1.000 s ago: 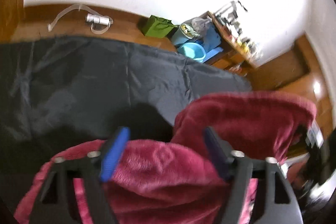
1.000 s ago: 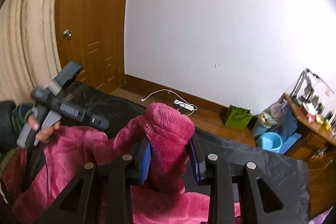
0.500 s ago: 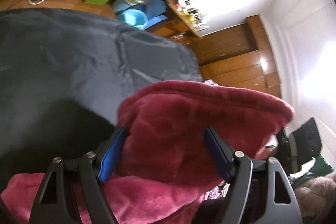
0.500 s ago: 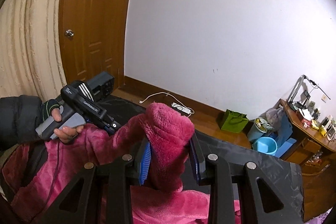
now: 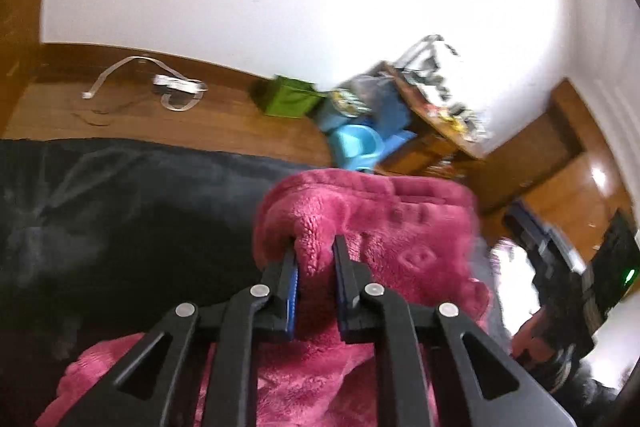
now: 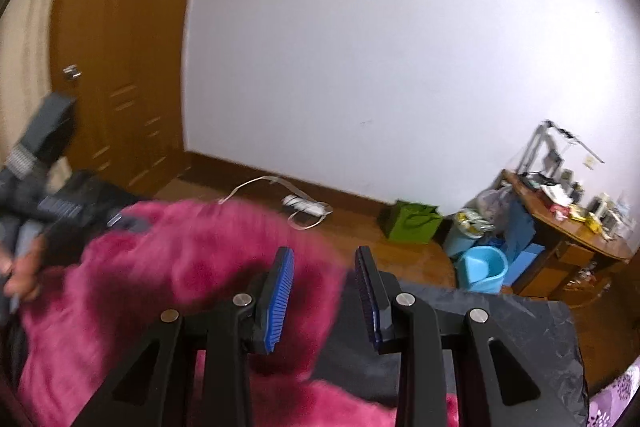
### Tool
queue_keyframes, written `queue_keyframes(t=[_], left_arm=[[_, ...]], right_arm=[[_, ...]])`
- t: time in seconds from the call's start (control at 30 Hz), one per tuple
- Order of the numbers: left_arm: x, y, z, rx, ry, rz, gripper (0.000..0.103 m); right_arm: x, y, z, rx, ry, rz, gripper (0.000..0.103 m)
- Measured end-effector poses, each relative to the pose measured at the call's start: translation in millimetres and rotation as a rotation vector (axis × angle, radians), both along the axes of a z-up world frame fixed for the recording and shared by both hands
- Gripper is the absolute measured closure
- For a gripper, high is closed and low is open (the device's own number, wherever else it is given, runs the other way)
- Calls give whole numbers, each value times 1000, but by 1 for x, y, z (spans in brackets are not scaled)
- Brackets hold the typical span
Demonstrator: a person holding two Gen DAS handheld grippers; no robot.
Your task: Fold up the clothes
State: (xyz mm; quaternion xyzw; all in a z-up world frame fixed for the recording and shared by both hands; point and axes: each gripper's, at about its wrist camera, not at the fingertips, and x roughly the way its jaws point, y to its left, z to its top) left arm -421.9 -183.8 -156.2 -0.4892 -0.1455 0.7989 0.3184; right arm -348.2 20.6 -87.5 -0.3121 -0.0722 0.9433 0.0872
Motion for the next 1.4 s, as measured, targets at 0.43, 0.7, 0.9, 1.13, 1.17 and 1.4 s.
queue_keyframes(t=[0.43, 0.7, 0.9, 1.13, 1.17, 1.4], left_arm=[[-16, 14, -75, -223, -38, 133, 87], [-19, 21, -85, -232, -24, 116, 84], [-19, 20, -88, -263, -4, 107, 69], [-13, 33, -93, -326, 62, 71, 58], [-12, 33, -92, -331, 61, 63, 57], [1, 6, -54, -349, 113, 135, 54]], right_arm=[[-29, 44, -59, -239, -230, -54, 38], [-10, 26, -116, -151, -437, -63, 38], [-4, 61, -143, -32, -510, -188, 37], [0, 101, -147, -28, -500, -256, 17], [0, 104, -147, -20, -499, -260, 16], [18, 81, -113, -63, -410, -197, 16]])
